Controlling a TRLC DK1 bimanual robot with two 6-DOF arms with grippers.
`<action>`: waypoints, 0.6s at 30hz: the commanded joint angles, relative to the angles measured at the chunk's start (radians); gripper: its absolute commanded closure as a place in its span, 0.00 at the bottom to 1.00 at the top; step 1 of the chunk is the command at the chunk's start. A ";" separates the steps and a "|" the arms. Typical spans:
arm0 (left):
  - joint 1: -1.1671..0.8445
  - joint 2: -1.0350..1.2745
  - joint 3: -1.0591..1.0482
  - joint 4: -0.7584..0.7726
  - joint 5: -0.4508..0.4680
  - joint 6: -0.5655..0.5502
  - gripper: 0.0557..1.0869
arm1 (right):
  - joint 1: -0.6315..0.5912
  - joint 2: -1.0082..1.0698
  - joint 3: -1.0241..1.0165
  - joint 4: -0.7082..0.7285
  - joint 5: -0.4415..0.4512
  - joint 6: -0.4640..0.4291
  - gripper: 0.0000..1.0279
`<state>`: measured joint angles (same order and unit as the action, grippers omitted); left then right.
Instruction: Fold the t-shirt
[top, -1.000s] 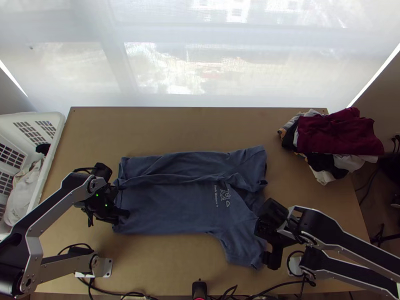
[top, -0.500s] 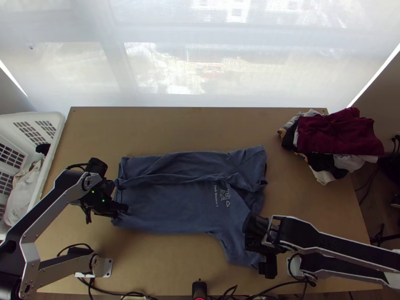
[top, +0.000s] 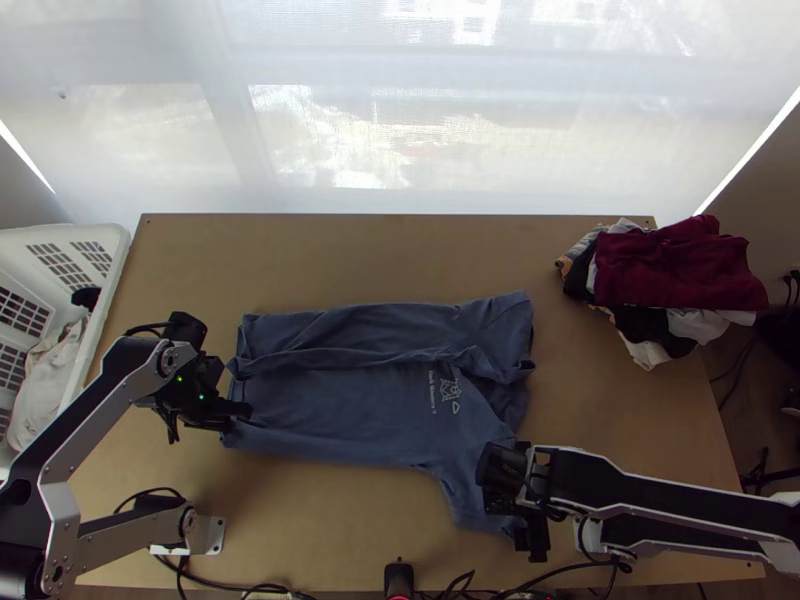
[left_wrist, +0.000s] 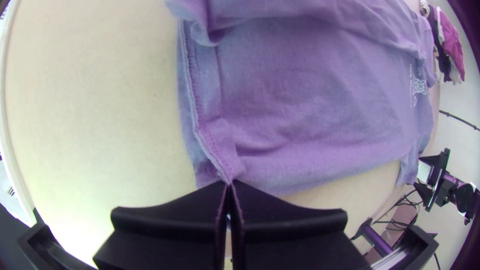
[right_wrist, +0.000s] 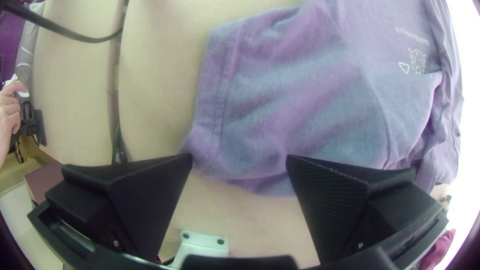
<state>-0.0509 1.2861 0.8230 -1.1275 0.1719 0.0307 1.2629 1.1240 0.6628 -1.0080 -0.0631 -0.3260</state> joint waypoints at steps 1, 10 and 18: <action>0.017 0.012 -0.002 0.005 0.006 0.008 0.97 | 0.016 0.003 -0.009 0.040 0.006 0.010 0.42; 0.017 0.018 -0.001 0.005 0.009 0.006 0.97 | 0.010 -0.013 0.004 0.069 0.009 0.010 0.97; 0.019 0.016 0.013 0.000 0.009 0.003 0.97 | -0.108 -0.093 0.037 0.062 0.031 0.010 0.97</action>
<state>-0.0338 1.3025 0.8249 -1.1236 0.1799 0.0345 1.2377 1.0874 0.6743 -0.9474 -0.0490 -0.3149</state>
